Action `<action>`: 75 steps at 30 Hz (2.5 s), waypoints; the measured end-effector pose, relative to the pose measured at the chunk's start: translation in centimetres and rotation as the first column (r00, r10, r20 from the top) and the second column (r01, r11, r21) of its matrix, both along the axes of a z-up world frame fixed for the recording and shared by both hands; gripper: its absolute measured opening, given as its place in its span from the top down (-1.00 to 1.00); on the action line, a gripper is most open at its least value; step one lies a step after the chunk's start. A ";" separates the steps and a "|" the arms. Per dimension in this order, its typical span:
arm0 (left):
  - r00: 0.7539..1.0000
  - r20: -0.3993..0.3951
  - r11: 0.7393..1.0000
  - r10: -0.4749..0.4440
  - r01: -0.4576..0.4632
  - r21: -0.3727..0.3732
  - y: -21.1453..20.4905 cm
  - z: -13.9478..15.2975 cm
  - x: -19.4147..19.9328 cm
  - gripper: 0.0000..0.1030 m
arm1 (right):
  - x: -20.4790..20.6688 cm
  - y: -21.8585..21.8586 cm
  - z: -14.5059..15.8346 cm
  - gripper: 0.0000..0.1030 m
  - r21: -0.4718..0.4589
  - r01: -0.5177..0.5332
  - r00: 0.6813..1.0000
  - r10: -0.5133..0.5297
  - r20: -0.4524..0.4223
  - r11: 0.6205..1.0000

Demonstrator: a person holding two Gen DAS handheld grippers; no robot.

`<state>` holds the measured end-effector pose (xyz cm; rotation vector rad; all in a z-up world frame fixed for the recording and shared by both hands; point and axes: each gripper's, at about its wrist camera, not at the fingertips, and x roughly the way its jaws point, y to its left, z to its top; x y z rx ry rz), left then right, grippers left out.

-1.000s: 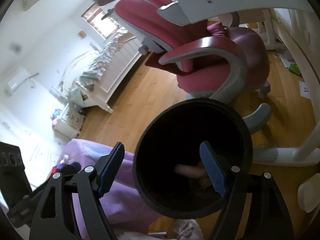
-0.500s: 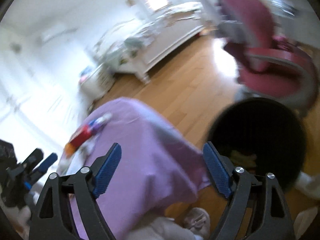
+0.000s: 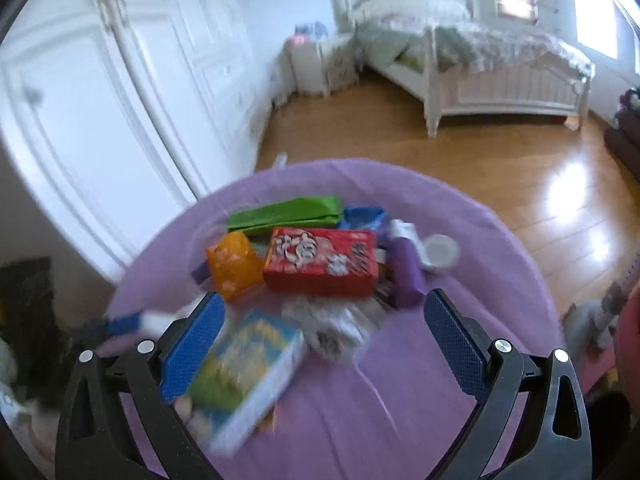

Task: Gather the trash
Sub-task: 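Grasp the white fluffy toy with the left tool while the right tool regrasps the red milk box, then drop the white toy and red milk box into the black bin with both tools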

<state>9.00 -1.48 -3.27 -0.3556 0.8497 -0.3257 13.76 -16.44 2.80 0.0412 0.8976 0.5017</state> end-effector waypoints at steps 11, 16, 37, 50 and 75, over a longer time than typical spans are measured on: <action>0.997 -0.051 0.998 -0.056 0.055 -0.007 0.2 -2.8 1.8 0.00 | 6.6 6.2 -4.6 -0.73 -0.178 -0.011 0.995 -0.007 -0.099 0.984; 0.999 -0.038 0.999 -0.035 0.034 -0.032 1.2 -2.7 1.0 0.20 | 5.4 4.9 -3.9 -0.72 -0.116 0.018 0.995 -0.029 -0.094 0.993; 0.961 0.203 0.959 -0.185 0.222 -0.174 -8.0 7.8 -5.4 0.20 | -16.6 -16.0 4.4 -0.72 0.388 0.328 0.928 -0.370 0.035 0.861; 0.886 0.204 0.890 -0.417 0.443 -0.103 -22.7 7.8 -5.7 0.20 | -24.5 -31.0 1.0 -0.72 0.437 0.581 0.758 -0.652 0.016 0.687; 0.733 0.028 0.733 -0.680 0.677 0.068 -41.2 -1.7 -5.4 0.20 | -27.6 -41.4 -9.3 -0.72 0.382 0.782 0.590 -0.783 -0.198 0.493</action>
